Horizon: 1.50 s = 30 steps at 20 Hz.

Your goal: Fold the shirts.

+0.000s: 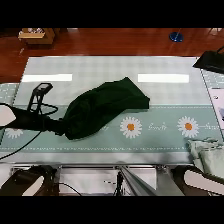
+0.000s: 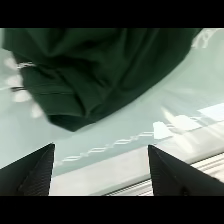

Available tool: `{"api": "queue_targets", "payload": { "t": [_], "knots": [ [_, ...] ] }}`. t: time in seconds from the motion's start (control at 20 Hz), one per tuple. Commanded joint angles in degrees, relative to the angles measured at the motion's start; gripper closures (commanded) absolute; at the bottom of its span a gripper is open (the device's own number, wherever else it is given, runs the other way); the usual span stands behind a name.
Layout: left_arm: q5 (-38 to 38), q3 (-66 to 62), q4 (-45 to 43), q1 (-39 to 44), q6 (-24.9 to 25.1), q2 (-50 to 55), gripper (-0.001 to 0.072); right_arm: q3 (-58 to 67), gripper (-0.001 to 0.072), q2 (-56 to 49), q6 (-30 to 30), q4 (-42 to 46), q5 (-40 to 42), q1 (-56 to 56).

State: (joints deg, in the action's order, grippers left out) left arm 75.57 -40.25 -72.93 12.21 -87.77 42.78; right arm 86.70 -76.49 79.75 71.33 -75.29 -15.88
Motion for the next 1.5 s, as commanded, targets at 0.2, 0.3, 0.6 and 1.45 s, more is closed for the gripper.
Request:
{"api": "queue_targets", "payload": {
  "t": [0.2,0.3,0.6,1.45],
  "knots": [
    [-2.95,10.54,8.72,-7.34,1.73,-0.22,0.0016,-9.40,0.0134,-0.13,-3.98,-4.87,4.81,-0.81],
    [-3.19,13.66,11.37,-10.19,2.99,-0.22,0.0016,-10.23,0.0134,-0.13,-3.98,-4.90,5.68,-0.81],
    [-15.04,17.31,17.84,-12.55,3.74,1.49,0.0017,-10.40,0.0134,-0.13,-4.02,-5.29,6.64,-0.81],
    [-26.88,17.25,26.05,-12.55,5.11,20.46,0.0674,-10.40,0.0181,-0.26,-5.18,-6.43,7.28,-0.81]
  ]
}}
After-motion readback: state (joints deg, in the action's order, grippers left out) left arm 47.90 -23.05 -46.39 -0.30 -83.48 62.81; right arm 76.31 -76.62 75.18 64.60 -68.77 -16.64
